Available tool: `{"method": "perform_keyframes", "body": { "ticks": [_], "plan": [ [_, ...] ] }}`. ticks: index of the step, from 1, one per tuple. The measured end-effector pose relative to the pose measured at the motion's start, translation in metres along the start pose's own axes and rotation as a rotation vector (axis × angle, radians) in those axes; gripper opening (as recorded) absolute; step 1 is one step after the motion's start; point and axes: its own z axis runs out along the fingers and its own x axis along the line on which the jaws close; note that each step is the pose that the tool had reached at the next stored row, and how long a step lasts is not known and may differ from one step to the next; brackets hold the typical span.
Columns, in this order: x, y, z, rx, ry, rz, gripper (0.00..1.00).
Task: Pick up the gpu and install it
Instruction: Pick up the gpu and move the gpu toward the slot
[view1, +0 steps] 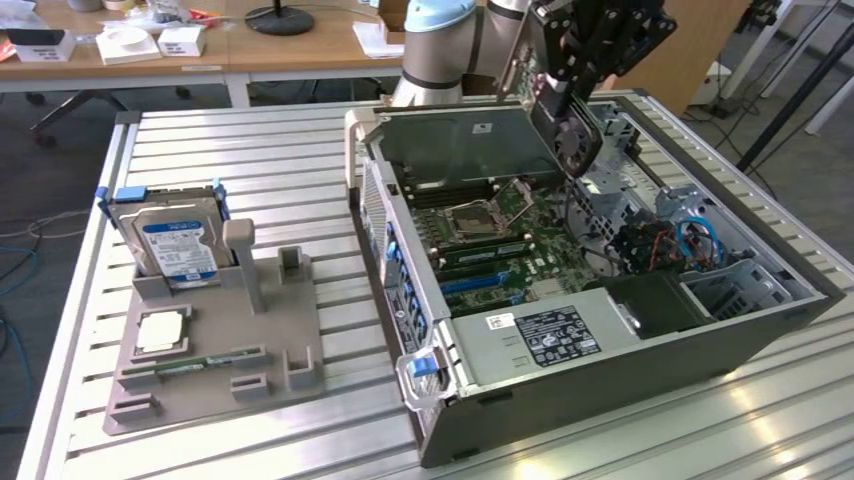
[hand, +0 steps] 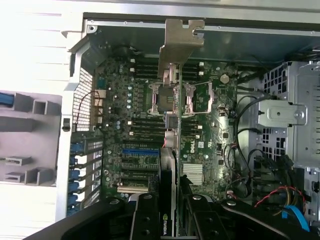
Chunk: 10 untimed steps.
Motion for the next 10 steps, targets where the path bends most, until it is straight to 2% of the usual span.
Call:
{"method": "perform_keyframes", "body": {
  "ticks": [3,10],
  "plan": [
    [0.000,0.0004,0.0040,0.0003,-0.0048,-0.022,0.26],
    [0.000,0.0001,0.0164,0.0015,-0.0029,-0.070,0.26]
  ]
}}
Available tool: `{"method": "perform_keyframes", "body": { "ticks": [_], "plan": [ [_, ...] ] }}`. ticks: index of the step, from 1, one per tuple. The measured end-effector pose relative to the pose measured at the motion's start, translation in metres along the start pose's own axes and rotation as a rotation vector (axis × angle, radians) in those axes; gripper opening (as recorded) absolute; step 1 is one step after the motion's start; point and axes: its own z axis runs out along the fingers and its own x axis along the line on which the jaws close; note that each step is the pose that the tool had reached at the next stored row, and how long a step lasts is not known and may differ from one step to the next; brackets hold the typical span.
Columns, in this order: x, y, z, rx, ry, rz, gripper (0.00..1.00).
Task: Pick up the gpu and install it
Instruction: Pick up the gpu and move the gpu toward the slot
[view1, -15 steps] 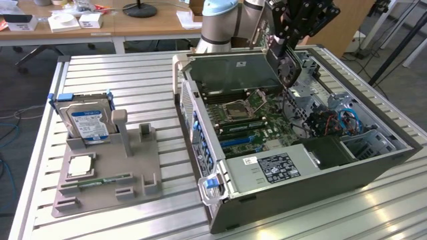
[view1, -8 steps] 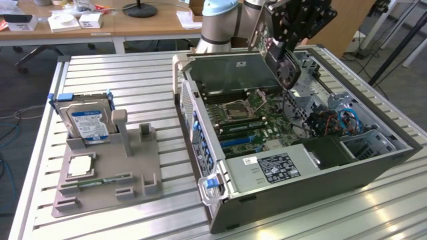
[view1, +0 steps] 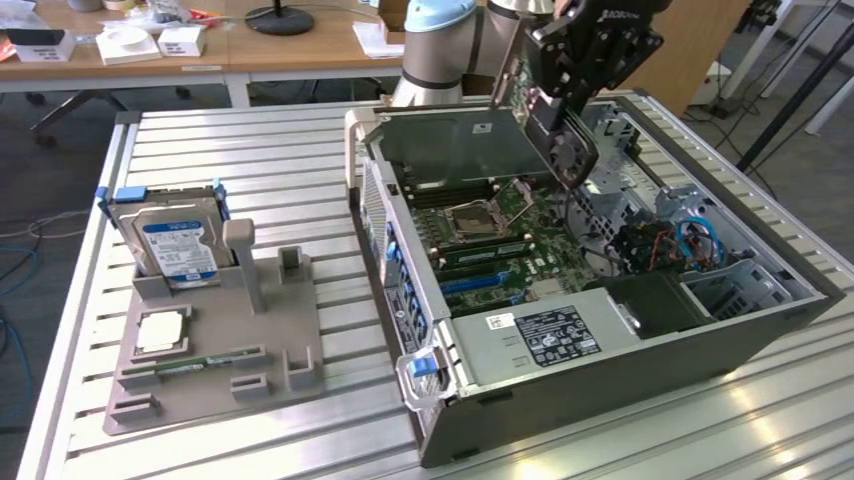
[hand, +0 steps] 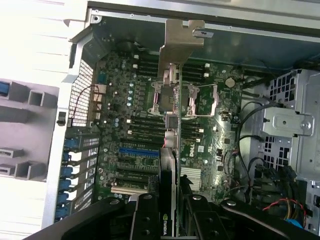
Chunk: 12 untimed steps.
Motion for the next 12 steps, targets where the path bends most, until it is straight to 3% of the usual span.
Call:
{"method": "perform_keyframes", "body": {
  "ticks": [12],
  "plan": [
    [-0.001,-0.0023,0.0207,0.0003,0.0036,-0.032,0.26]
  ]
}}
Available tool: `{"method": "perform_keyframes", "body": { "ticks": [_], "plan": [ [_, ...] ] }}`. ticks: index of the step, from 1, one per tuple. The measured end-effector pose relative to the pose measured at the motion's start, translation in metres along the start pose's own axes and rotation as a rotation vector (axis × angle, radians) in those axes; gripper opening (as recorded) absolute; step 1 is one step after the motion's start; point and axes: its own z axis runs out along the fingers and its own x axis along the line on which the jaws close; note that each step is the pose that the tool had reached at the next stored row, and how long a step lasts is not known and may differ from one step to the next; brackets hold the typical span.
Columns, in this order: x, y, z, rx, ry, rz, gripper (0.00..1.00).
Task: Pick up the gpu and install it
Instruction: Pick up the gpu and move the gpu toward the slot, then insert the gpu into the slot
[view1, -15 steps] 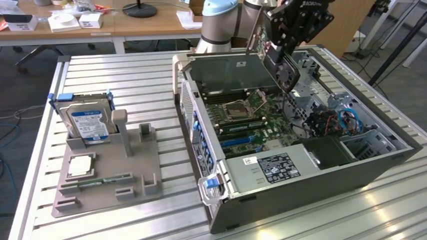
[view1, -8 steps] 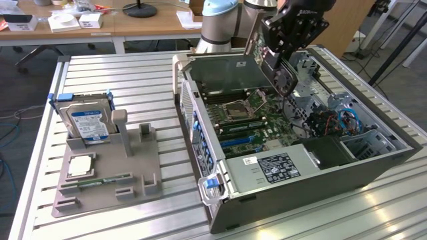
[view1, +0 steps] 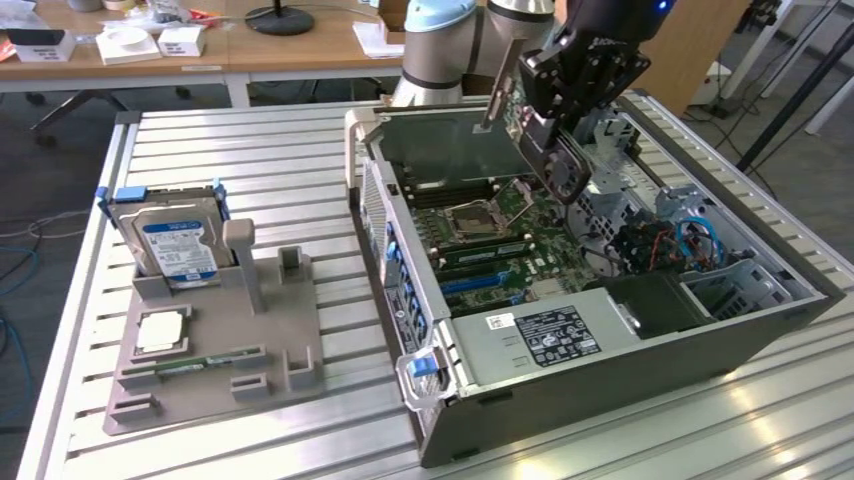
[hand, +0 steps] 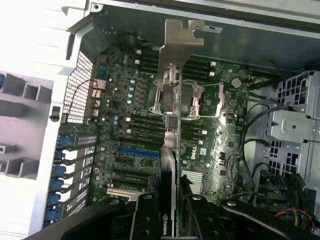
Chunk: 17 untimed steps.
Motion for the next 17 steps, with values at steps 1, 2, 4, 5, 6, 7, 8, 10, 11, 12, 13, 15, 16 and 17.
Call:
{"method": "perform_keyframes", "body": {
  "ticks": [1,2,4,5,6,7,8,10,11,12,13,15,16,17],
  "plan": [
    [-0.0001,-0.0002,0.0010,0.0001,-0.0002,0.002,0.26],
    [-0.0002,-0.0003,0.0020,0.0000,-0.0006,0.006,0.26],
    [-0.0005,-0.0005,0.0037,-0.0001,-0.0019,0.016,0.26],
    [-0.0006,-0.0006,0.0043,-0.0002,-0.0026,0.023,0.26],
    [-0.0007,-0.0007,0.0050,-0.0003,-0.0033,0.028,0.26],
    [-0.0008,-0.0008,0.0056,-0.0003,-0.0039,0.034,0.26],
    [-0.0009,-0.0009,0.0064,-0.0004,-0.0046,0.039,0.26],
    [-0.0011,-0.0012,0.0083,-0.0005,-0.0063,0.053,0.26],
    [-0.0012,-0.0013,0.0092,-0.0006,-0.0068,0.058,0.26],
    [-0.0012,-0.0013,0.0098,-0.0005,-0.0071,0.061,0.26],
    [-0.0012,-0.0013,0.0100,-0.0005,-0.0072,0.062,0.26],
    [-0.0012,-0.0014,0.0100,-0.0005,-0.0072,0.062,0.26],
    [-0.0012,-0.0014,0.0101,-0.0006,-0.0073,0.062,0.26],
    [-0.0012,-0.0014,0.0101,-0.0006,-0.0073,0.062,0.26]
  ]
}}
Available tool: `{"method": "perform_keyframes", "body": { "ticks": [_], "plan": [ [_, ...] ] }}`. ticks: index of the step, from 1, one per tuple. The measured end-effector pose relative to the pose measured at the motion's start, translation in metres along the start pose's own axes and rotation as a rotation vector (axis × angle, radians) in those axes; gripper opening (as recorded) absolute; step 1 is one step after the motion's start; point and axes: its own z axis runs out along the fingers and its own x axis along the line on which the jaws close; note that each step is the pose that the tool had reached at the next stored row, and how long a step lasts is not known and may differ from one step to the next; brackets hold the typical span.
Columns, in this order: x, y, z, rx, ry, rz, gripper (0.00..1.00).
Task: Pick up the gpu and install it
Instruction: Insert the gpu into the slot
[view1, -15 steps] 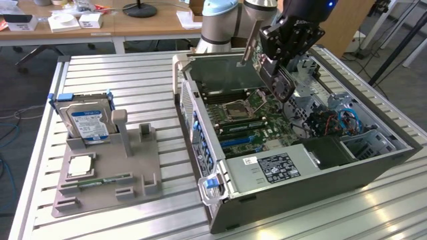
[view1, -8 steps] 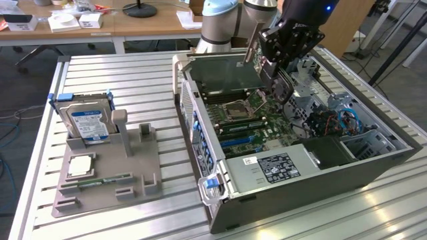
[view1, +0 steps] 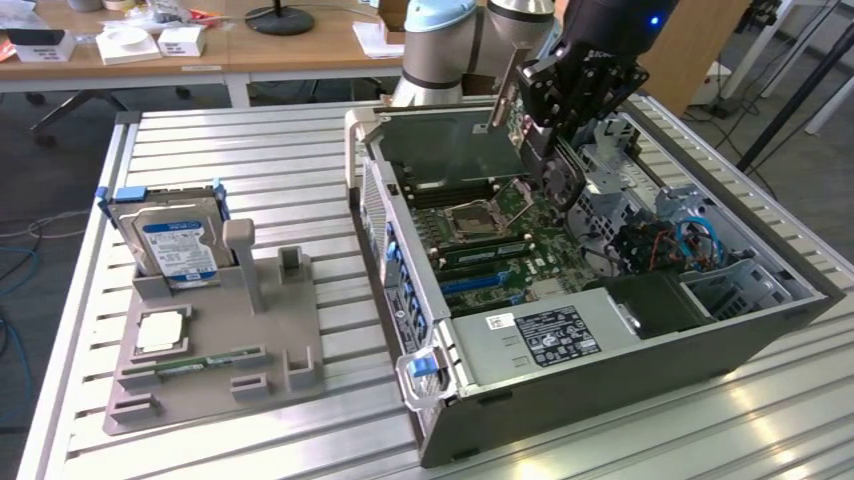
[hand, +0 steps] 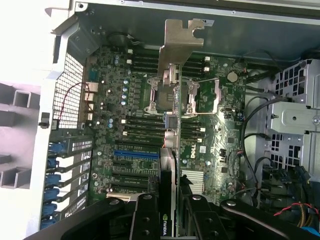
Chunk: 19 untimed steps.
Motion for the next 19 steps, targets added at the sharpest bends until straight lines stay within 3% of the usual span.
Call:
{"method": "perform_keyframes", "body": {
  "ticks": [12,19],
  "plan": [
    [0.0001,0.0000,0.0001,0.0001,0.0011,-0.010,0.26],
    [0.0000,-0.0001,0.0008,0.0013,0.0157,-0.134,0.26]
  ]
}}
